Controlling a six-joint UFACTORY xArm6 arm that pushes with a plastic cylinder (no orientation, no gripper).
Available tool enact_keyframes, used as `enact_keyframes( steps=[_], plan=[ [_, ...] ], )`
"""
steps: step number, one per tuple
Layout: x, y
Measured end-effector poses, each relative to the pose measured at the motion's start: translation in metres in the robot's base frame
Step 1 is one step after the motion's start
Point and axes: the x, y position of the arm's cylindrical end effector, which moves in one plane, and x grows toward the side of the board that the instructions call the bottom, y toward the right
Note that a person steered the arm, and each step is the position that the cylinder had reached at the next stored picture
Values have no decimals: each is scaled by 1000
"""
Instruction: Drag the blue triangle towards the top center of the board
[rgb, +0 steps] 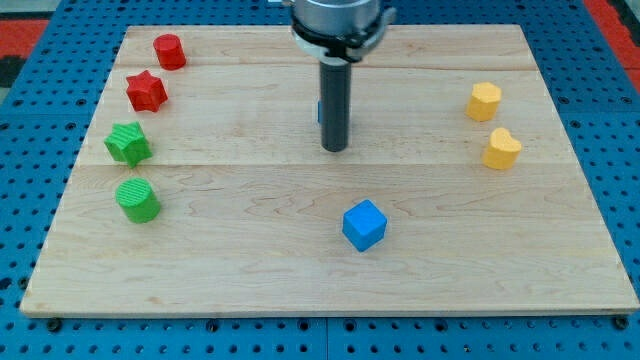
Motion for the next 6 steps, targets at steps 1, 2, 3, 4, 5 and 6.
enact_keyframes(
  steps=[1,2,3,4,5,6],
  plan=[
    [-43,-15],
    [-91,-73],
    [-104,-60],
    [-98,-51],
    [-124,-42],
    [-157,-42]
  ],
)
